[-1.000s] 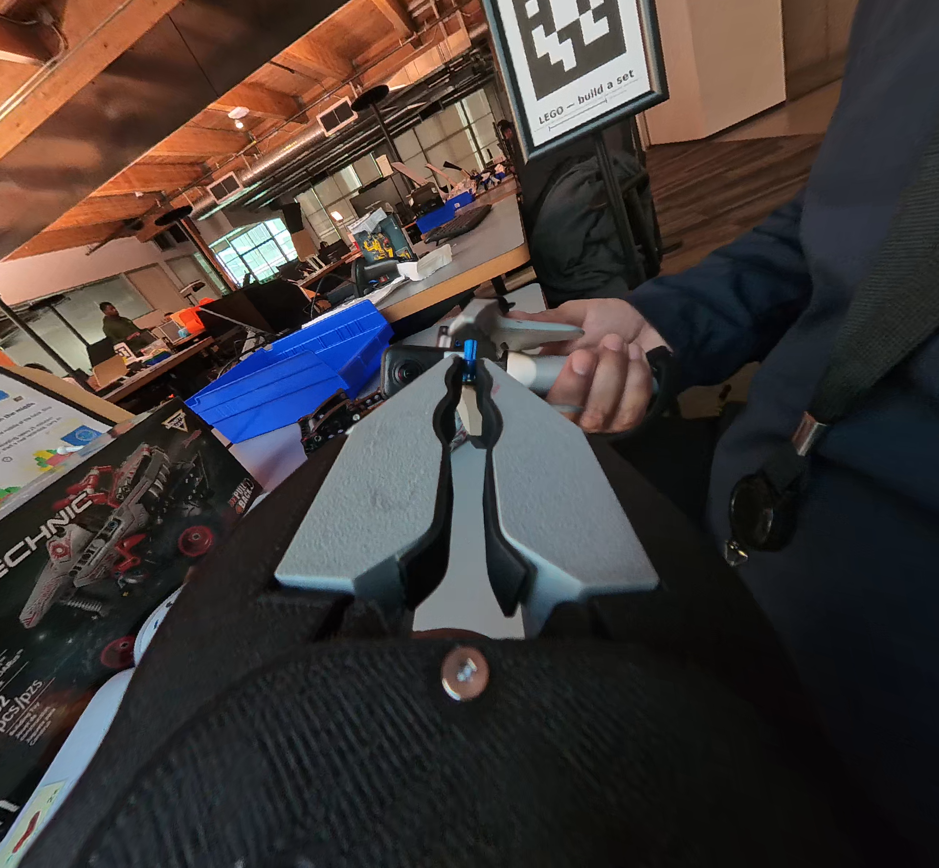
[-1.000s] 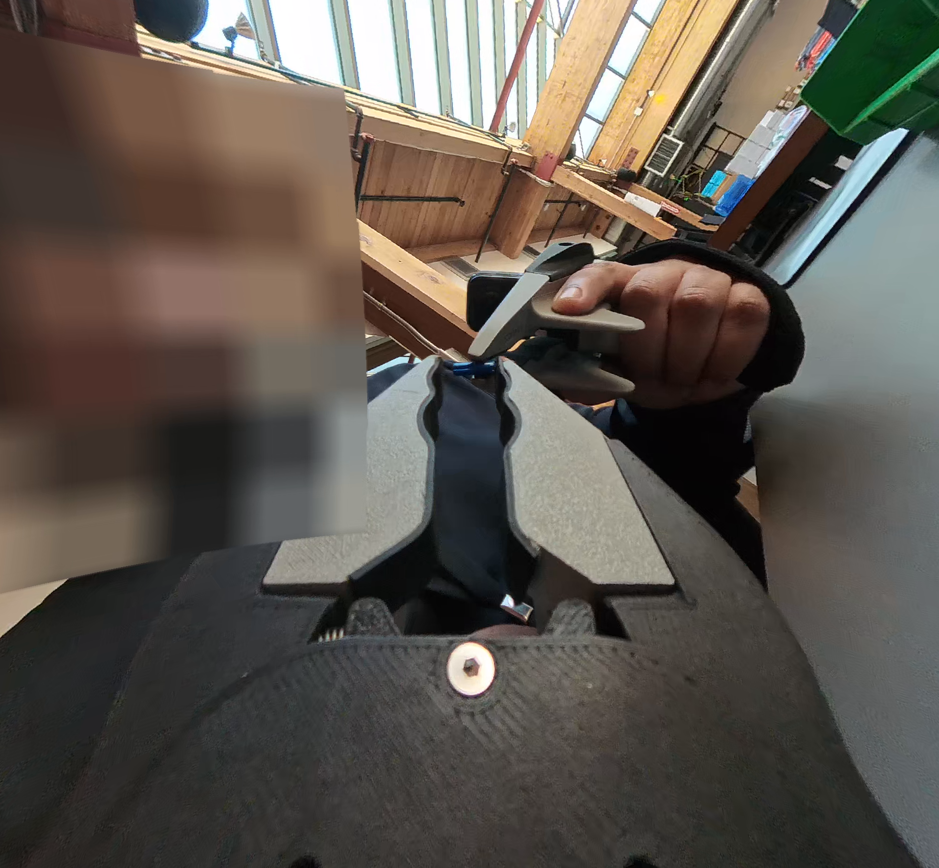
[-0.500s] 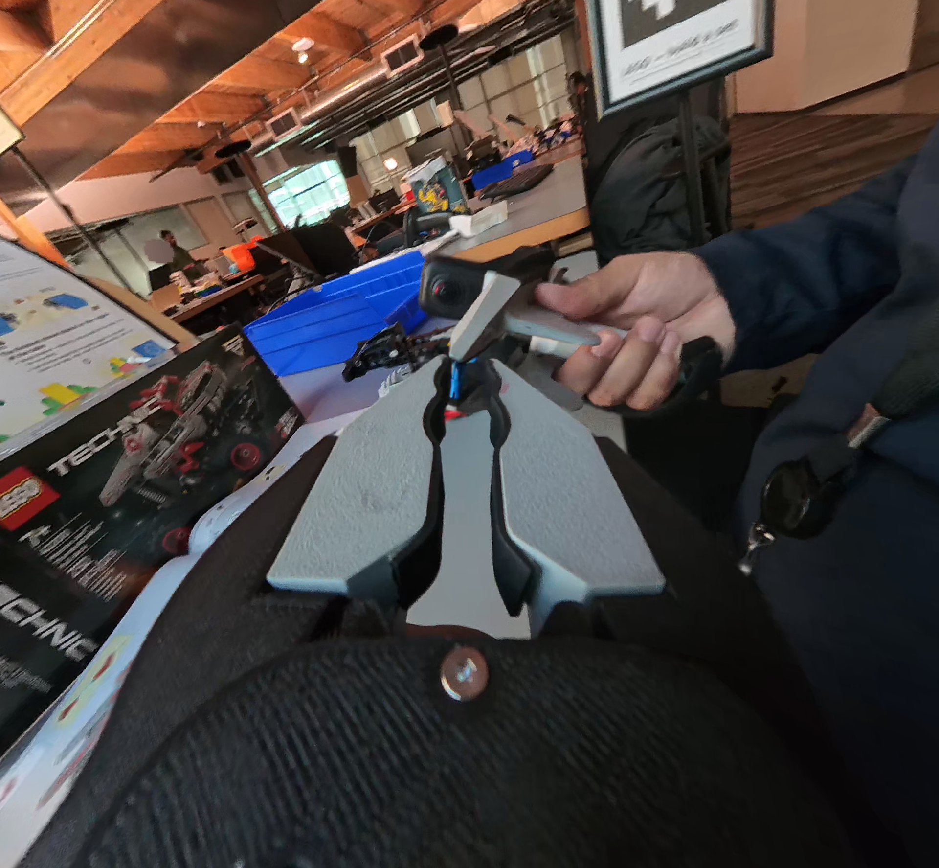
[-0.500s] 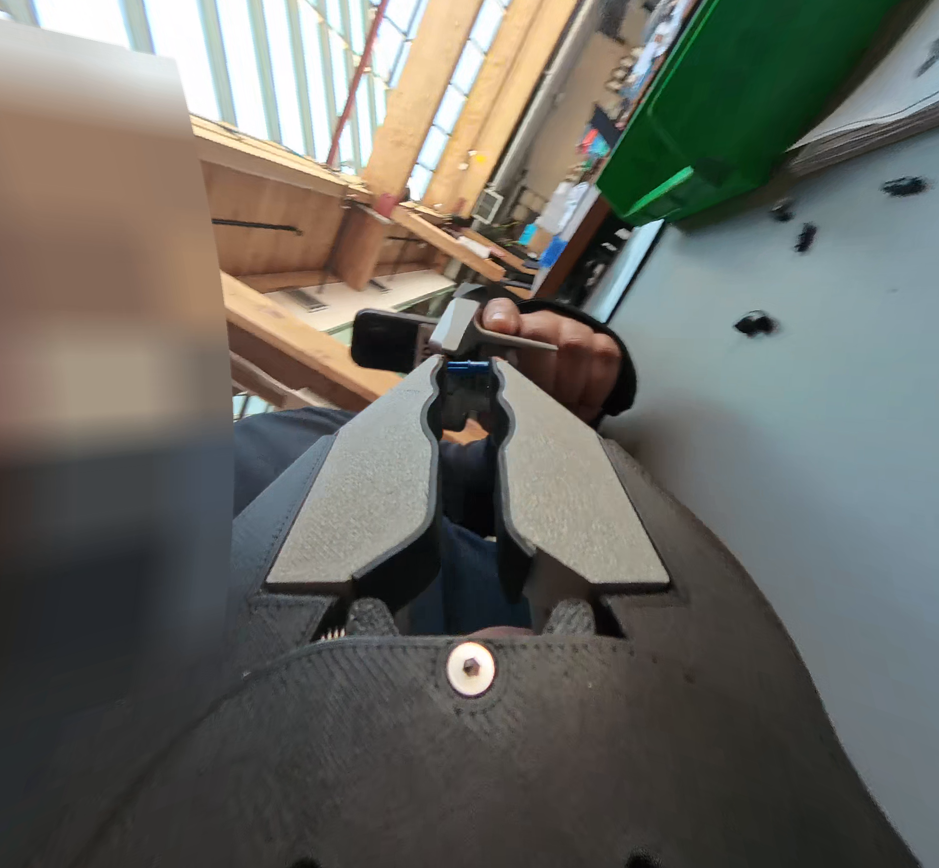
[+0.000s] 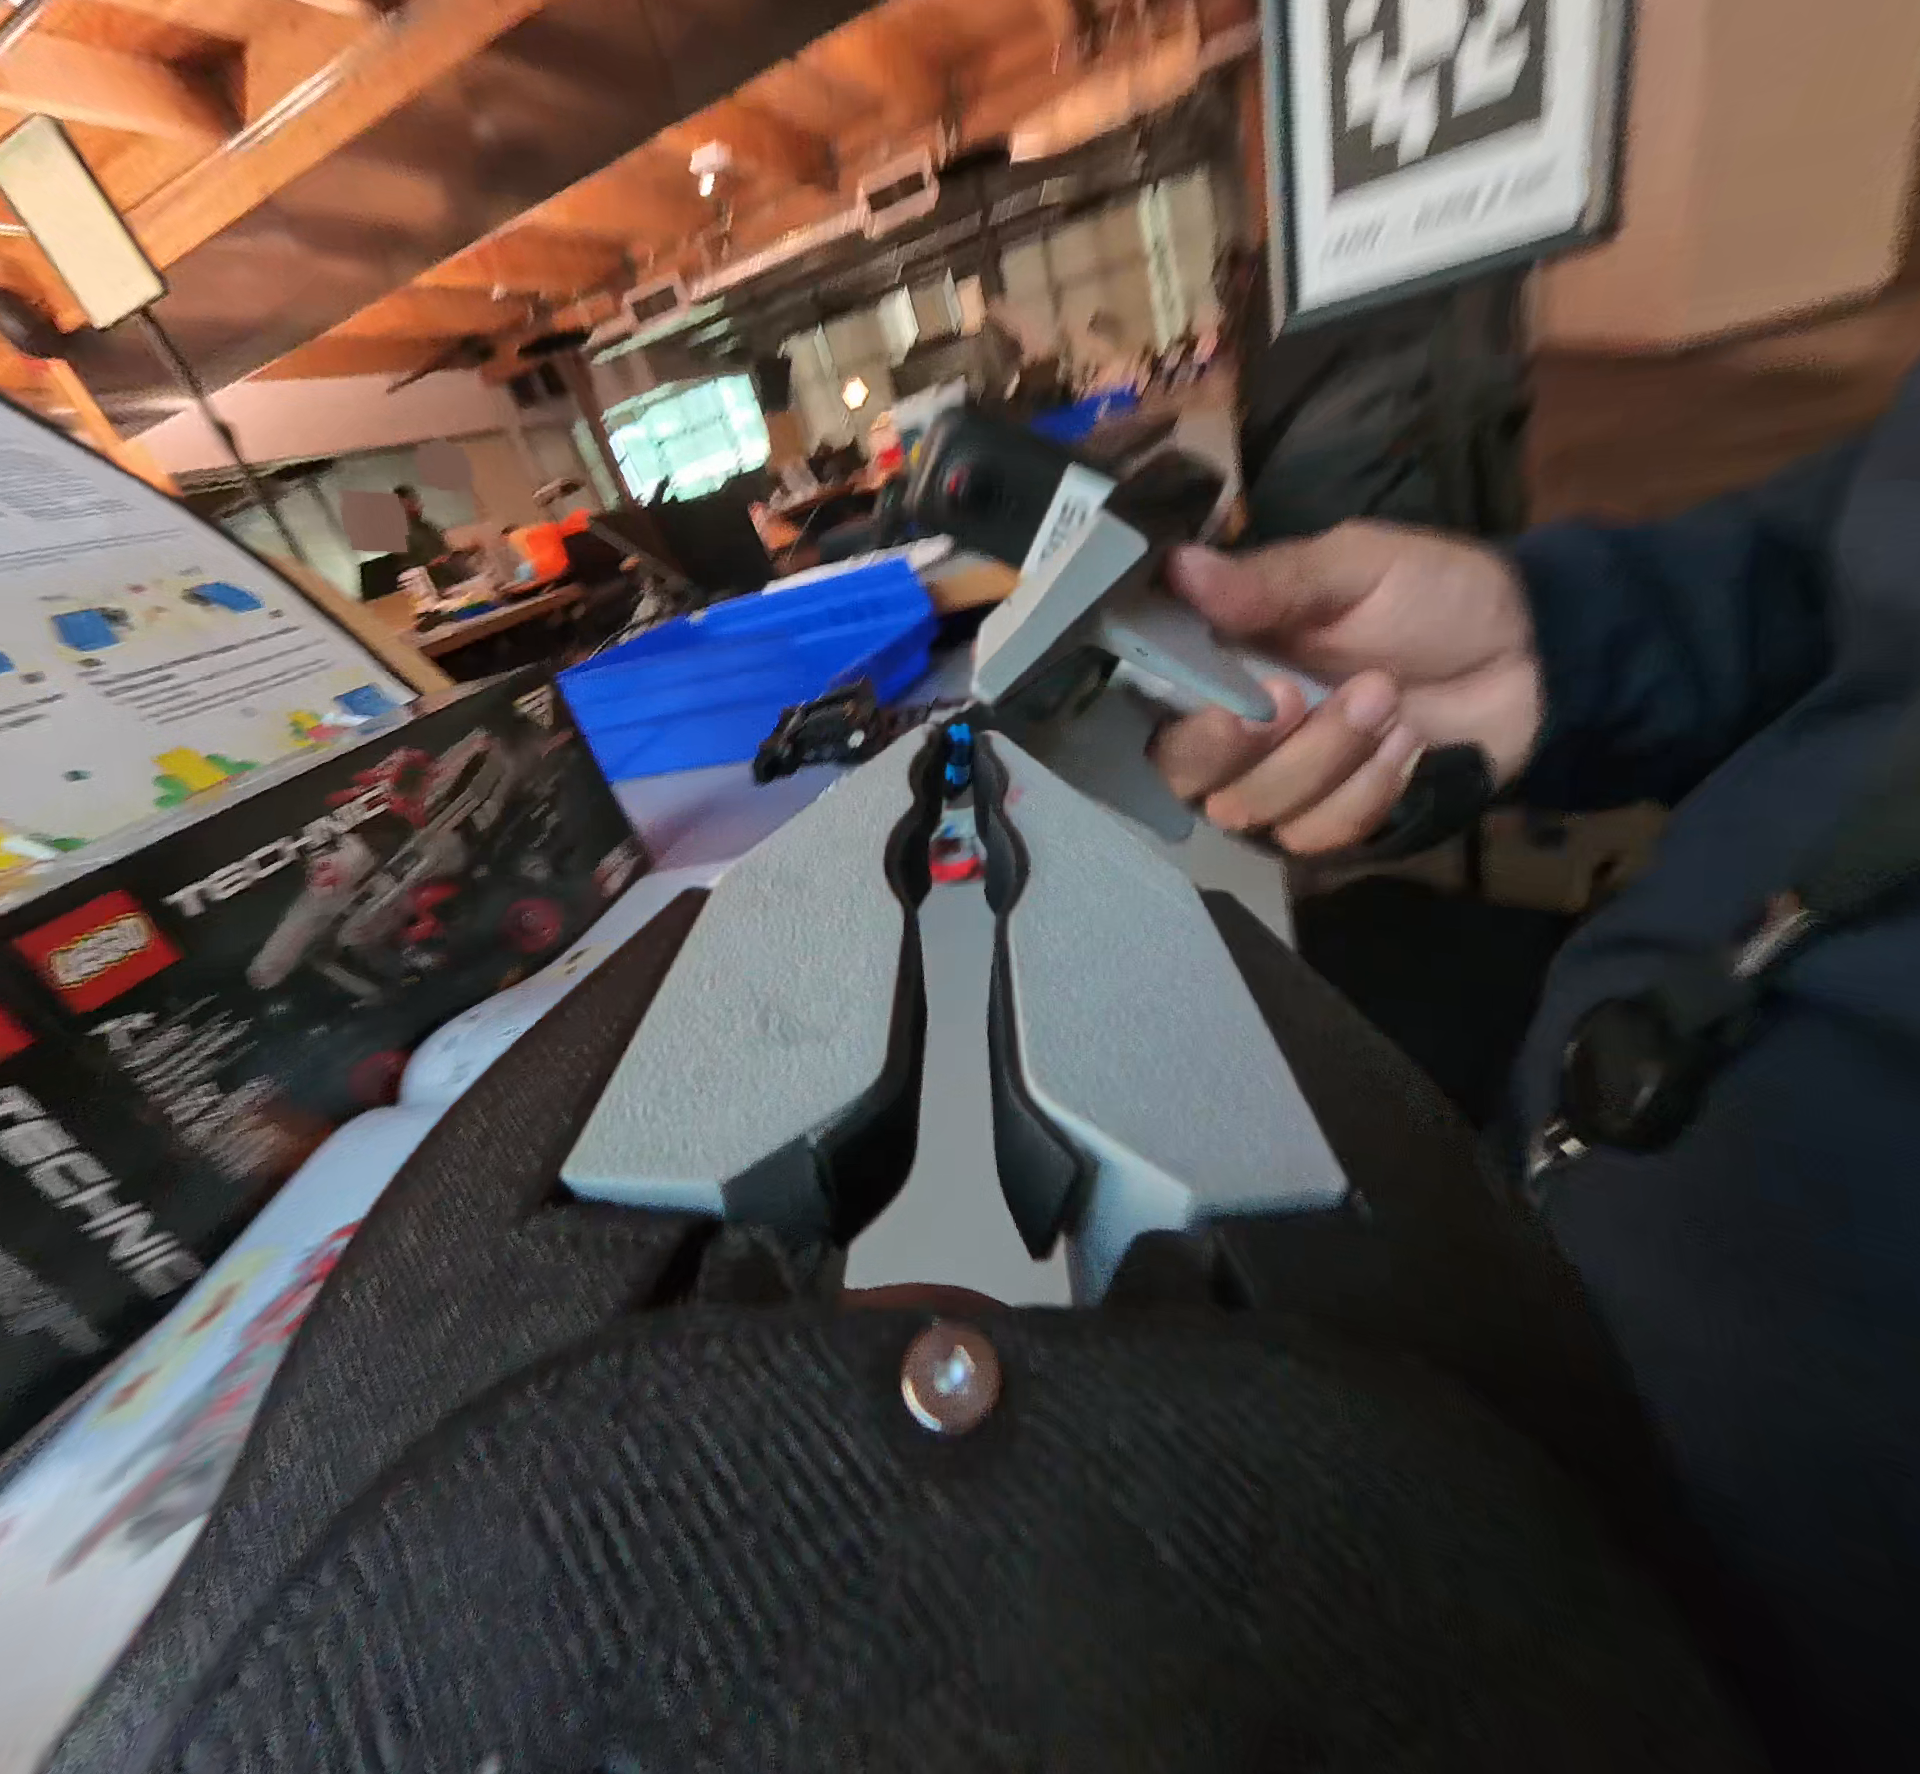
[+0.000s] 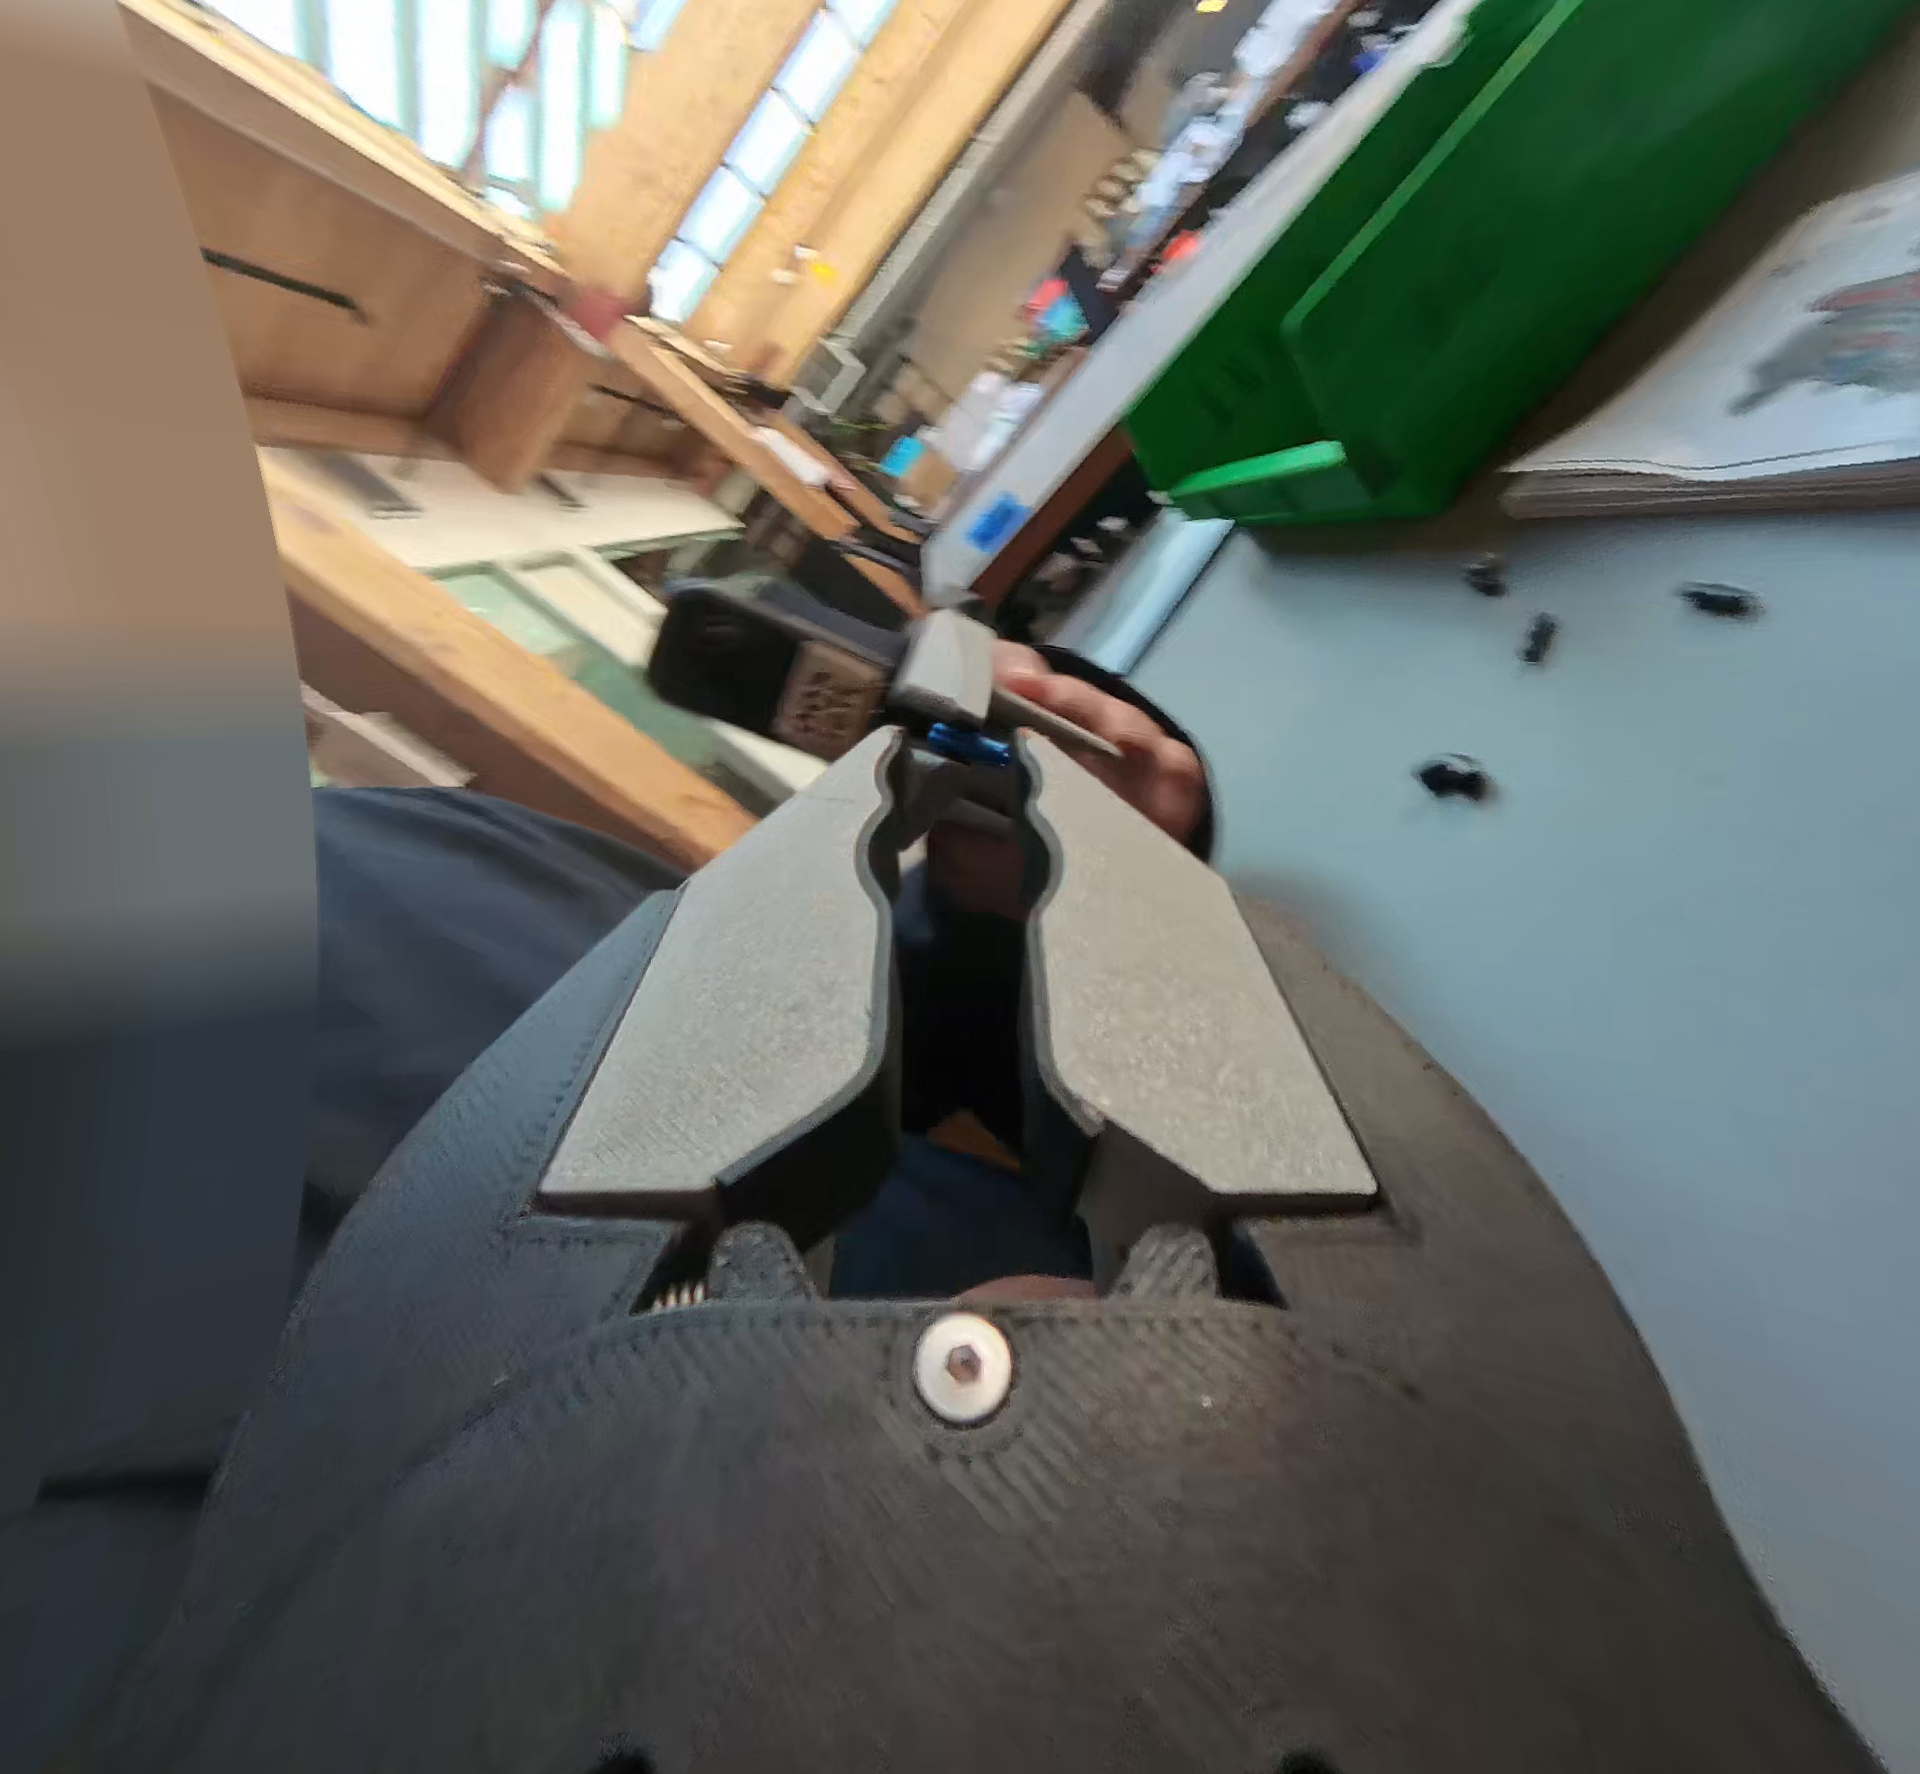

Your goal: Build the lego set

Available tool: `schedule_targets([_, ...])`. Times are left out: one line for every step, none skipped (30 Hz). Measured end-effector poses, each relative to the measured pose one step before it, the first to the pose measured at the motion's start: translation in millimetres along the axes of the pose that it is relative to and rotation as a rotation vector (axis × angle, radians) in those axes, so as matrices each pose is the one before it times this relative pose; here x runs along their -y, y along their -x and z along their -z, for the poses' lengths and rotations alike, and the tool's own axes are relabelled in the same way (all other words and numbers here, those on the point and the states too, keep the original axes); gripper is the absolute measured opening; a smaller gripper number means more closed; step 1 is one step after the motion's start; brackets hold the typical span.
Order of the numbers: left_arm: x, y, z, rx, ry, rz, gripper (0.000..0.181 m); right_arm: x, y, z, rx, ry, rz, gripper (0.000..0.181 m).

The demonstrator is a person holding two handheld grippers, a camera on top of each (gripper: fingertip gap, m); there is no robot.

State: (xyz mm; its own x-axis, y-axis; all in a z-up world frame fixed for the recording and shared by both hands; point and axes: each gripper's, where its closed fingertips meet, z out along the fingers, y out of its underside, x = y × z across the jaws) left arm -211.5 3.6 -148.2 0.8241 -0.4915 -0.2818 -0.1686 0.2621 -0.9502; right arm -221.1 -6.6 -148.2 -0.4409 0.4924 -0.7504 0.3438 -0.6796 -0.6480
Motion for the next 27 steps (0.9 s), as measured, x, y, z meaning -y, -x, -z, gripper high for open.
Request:
schedule_targets([5.57, -0.70, 2.61, -0.0233, -0.0462, 0.0459, 0.002, 1.05, 6.94, -0.18, 0.0739, -0.0111, -0.0408, 0.017])
schedule_targets([3.67, -0.61, 1.56, -0.0154, -0.0291, 0.0303, 0.001, 1.78, 5.15, 0.19, 0.0657, -0.0161, -0.0447, 0.018])
schedule_targets([3.99, -1.49, 0.93, -0.0194, -0.0301, 0.0283, 0.001, 1.02, 4.55, 0.03, 0.0615, -0.0104, -0.0365, 0.020])
schedule_targets([4.78, -2.59, 0.60, -0.0285, -0.0328, 0.0391, 0.001, -0.66, 2.09, -0.48, 0.0436, 0.0000, -0.0304, 0.016])
schedule_targets([4.88, -2.07, 0.27, -0.0217, -0.0354, 0.0341, 0.002, -0.57, -0.90, -0.63, 0.0200, -0.0013, -0.0290, 0.015])
schedule_targets([4.10, -1.33, 0.10, -0.0139, -0.0291, 0.0252, 0.002, -0.54, -1.00, -0.87, 0.0133, -0.0016, -0.0202, 0.015])
schedule_targets([2.84, -0.84, -0.22, -0.0107, -0.0212, 0.0199, 0.001, -1.28, 2.17, -1.02, 0.0294, 0.0041, -0.0129, 0.012])
schedule_targets([1.64, -0.41, -0.10, -0.0050, -0.0141, 0.0111, 0.001, -1.18, 3.46, -1.09, 0.0329, 0.0056, -0.0129, 0.010])
schedule_targets([0.32, -0.33, -0.10, -0.0041, -0.0051, 0.0041, 0.001, -0.34, 1.33, -0.64, 0.0163, -0.0004, -0.0115, 0.009])
schedule_targets([-0.76, -0.35, -0.05, -0.0027, 0.0025, -0.0001, 0.001, -0.32, 0.15, -0.36, 0.0066, 0.0006, -0.0084, 0.008])
schedule_targets([-0.55, -0.27, -0.04, -0.0005, 0.0021, -0.0017, 0.002, -0.12, 0.88, 0.05, 0.0096, 0.0015, -0.0054, 0.007])
schedule_targets([-1.20, -0.13, -0.04, -0.0017, 0.0065, 0.0000, 0.001, 0.47, 0.57, 0.40, 0.0040, -0.0019, -0.0013, 0.006])
schedule_targets([-1.47, 0.10, -0.10, 0.0010, 0.0090, -0.0049, 0.001, 0.05, -1.20, 0.64, -0.0086, 0.0011, 0.0010, 0.005])
schedule_targets([-1.85, 0.16, -0.06, 0.0013, 0.0109, -0.0074, 0.001, -0.23, -2.05, 0.62, -0.0146, 0.0035, 0.0045, 0.004])
schedule_targets([-1.58, 0.23, -0.21, 0.0022, 0.0089, -0.0047, 0.001, -0.23, -1.40, 0.50, -0.0132, 0.0028, 0.0073, 0.003])
schedule_targets([-1.32, 0.43, -0.12, 0.0036, 0.0068, -0.0038, 0.001, -0.38, -0.97, 0.32, -0.0109, 0.0034, 0.0063, 0.002])
schedule_targets([-0.99, 0.31, 0.06, 0.0018, 0.0044, -0.0026, 0.001, -0.18, -0.75, 0.12, -0.0099, 0.0030, 0.0046, 0.002])
schedule_targets([-1.00, 0.40, 0.11, 0.0024, 0.0058, -0.0025, 0.001, 0.08, -0.83, 0.36, -0.0082, 0.0018, 0.0051, 0.003])
schedule_targets([-1.35, 0.44, 0.07, 0.0030, 0.0081, -0.0050, 0.001, 0.17, -1.67, 0.54, -0.0114, 0.0013, 0.0048, 0.002])
schedule_targets([-1.69, 0.54, 0.33, 0.0033, 0.0108, -0.0066, 0.001, -0.25, -1.87, 0.55, -0.0125, 0.0032, 0.0058, 0.002])
schedule_targets([-1.55, 0.20, 0.33, 0.0014, 0.0119, -0.0051, 0.001, -0.56, -1.38, 0.54, -0.0121, 0.0042, 0.0093, 0.002])
schedule_targets([-1.80, 0.03, 0.50, 0.0039, 0.0161, -0.0024, 0.001, -0.72, -1.56, 0.68, -0.0176, 0.0059, 0.0184, 0.001])
schedule_targets([-2.82, -0.03, 1.00, 0.0056, 0.0240, 0.0028, 0.001, -1.04, -2.42, 0.63, -0.0284, 0.0086, 0.0271, 0.001])
schedule_targets([-3.93, 0.06, 2.24, 0.0011, 0.0359, 0.0010, 0.002, -1.71, -3.13, 0.81, -0.0365, 0.0135, 0.0329, 0.001])
schedule_targets([-4.05, 2.97, 4.95, 0.0119, 0.0414, -0.0143, 0.002, -0.01, -3.18, 1.74, -0.0373, 0.0019, 0.0354, 0.000])
schedule_targets([-4.23, 9.96, 7.63, 0.0462, 0.0459, -0.0186, 0.001, 1.22, -4.71, 3.25, -0.0475, -0.0041, 0.0396, 0.001])
schedule_targets([-5.53, 16.34, 8.40, 0.0704, 0.0561, -0.0006, 0.001, 0.10, -8.11, 3.92, -0.0689, 0.0077, 0.0517, 0.001])
